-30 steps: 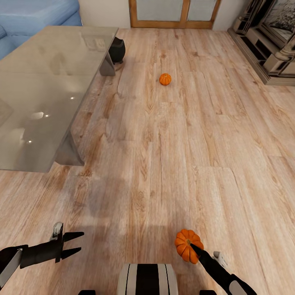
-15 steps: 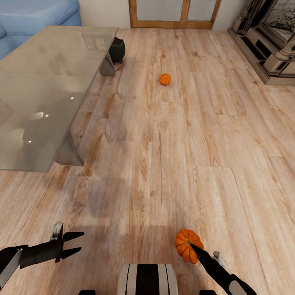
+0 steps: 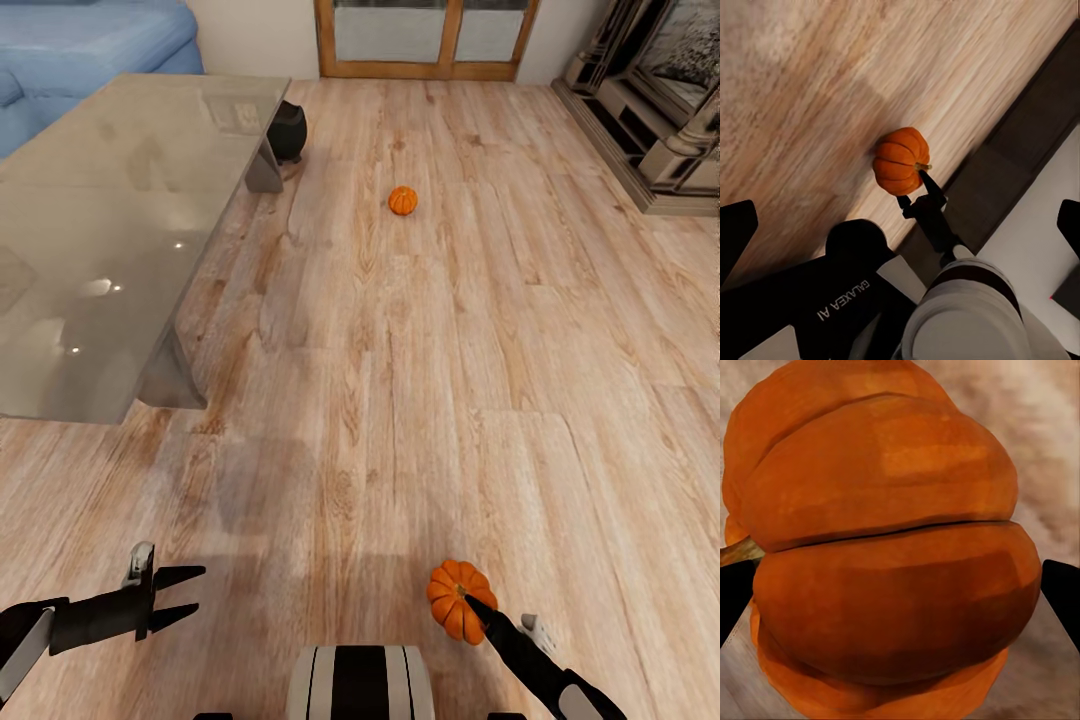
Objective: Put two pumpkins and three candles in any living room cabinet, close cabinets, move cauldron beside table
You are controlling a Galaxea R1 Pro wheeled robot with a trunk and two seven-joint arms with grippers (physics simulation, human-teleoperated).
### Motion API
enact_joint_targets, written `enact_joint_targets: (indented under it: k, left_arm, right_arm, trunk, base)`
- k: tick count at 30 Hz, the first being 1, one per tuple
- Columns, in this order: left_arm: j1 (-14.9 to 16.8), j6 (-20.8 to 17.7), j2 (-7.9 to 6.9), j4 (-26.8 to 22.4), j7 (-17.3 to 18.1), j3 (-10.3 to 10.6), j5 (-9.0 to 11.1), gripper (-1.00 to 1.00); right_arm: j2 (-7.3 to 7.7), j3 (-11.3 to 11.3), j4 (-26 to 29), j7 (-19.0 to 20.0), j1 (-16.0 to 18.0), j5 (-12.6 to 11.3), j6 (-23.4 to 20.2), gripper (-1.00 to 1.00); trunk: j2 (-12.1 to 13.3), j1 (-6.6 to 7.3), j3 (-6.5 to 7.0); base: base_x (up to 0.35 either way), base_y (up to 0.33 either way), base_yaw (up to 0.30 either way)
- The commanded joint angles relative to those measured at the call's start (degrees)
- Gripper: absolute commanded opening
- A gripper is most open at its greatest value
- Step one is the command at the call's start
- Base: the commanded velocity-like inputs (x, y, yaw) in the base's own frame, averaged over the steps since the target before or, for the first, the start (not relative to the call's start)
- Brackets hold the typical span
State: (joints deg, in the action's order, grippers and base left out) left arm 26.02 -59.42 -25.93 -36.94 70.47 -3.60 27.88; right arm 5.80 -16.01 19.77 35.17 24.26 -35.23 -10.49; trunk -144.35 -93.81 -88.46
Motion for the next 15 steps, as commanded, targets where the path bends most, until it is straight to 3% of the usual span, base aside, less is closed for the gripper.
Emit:
enact_joint_targets:
  k: [1,15]
  left_arm:
    - [0.0,0.0,0.00,0.0,0.0,0.0,0.0,1.00]
    - [0.0,0.0,0.18,0.0,-0.2,0.0,-0.1,1.00]
  right_arm:
    - [0.00,0.0,0.0,0.0,0.0,0.1,0.0,-1.00]
    - [0.72,-0.5,0.0,0.5,0.0,-0.2,-0.2,-1.00]
  trunk:
    - [0.0,0.02,0.23]
    - [0.2,0.38,3.33]
  base:
    - [0.000,0.000,0.000]
    - [0.000,0.000,0.000]
